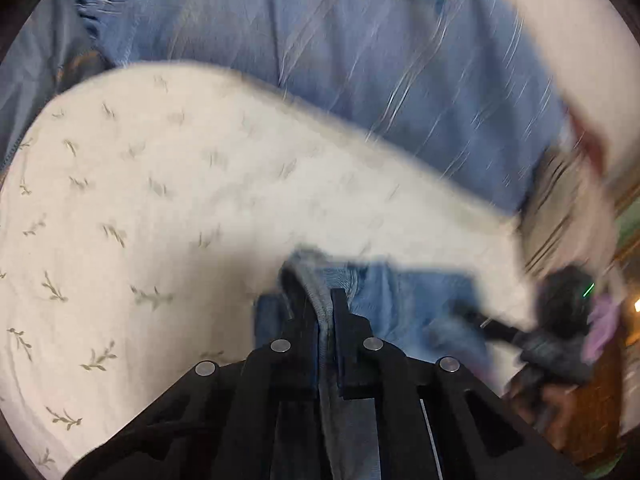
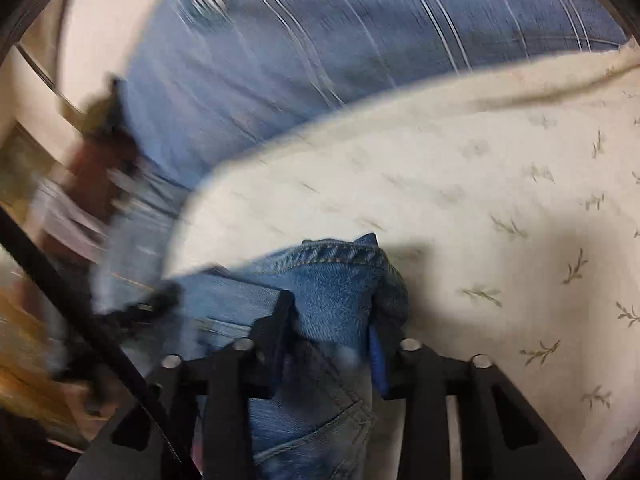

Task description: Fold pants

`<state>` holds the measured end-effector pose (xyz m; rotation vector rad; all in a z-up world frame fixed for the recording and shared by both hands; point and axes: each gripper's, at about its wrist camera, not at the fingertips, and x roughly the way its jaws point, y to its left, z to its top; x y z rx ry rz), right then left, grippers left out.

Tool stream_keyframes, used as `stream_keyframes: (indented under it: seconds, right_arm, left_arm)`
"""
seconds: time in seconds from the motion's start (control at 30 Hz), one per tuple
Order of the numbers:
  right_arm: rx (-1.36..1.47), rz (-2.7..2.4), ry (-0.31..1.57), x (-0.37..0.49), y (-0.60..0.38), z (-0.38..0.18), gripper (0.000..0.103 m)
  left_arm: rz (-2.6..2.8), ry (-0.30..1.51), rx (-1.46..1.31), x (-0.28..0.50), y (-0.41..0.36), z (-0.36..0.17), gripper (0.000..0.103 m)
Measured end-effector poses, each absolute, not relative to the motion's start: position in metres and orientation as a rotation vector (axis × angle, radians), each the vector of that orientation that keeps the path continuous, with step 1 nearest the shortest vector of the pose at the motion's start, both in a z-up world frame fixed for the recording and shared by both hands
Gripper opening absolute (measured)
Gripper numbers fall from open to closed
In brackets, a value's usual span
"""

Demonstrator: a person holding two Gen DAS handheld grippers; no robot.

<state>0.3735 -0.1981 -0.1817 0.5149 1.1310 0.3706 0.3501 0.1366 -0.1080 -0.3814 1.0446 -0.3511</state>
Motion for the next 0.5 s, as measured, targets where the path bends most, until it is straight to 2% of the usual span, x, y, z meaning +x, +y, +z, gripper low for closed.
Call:
stream_keyframes:
  seconds: [0.03,0.07,0.13,0.2,0.23,0.27,0.37,0.5]
  right_arm:
    - [0.564,0.372,1.142,0.374,-0.201,-0.187,0.054]
    - [0.640,0.370,1.154,0.373,-0.208,-0.190,0.060]
    - [0.690,0.390,1.155,0.370,-0.218,-0.181,0.060]
    - [0.656,0.368,1.121,0.360,-0.225,-0.163,0.063]
    - [0.654,0.370,1.103,0.352,-0.227,-0.154,0.071]
    - [0.664,0.382,1.094,0.347,-0.230,-0.148,0.076]
    - [0.713,0.426,1.075,0.320,-0.235,-0.139,0.081]
    - [0.747,0.421,1.153,0.298,-0.233,-0.165,0.082]
  left_arm:
    - [-0.337,1.039,-0.348,0.347,0.132,-0.108,0.007]
    - [-0.331,1.031,-0.351,0.345,0.131,-0.104,0.009]
    - [-0.335,1.015,-0.387,0.339,0.137,-0.089,0.021]
    - [-0.317,0.992,-0.414,0.329,0.147,-0.077,0.056]
    - [-0.306,0.983,-0.436,0.323,0.156,-0.071,0.060]
    - [-0.303,0.974,-0.458,0.317,0.161,-0.069,0.063]
    - [-0.297,1.014,-0.510,0.299,0.171,-0.076,0.065]
    - [-0.340,1.176,-0.609,0.285,0.169,-0.104,0.064]
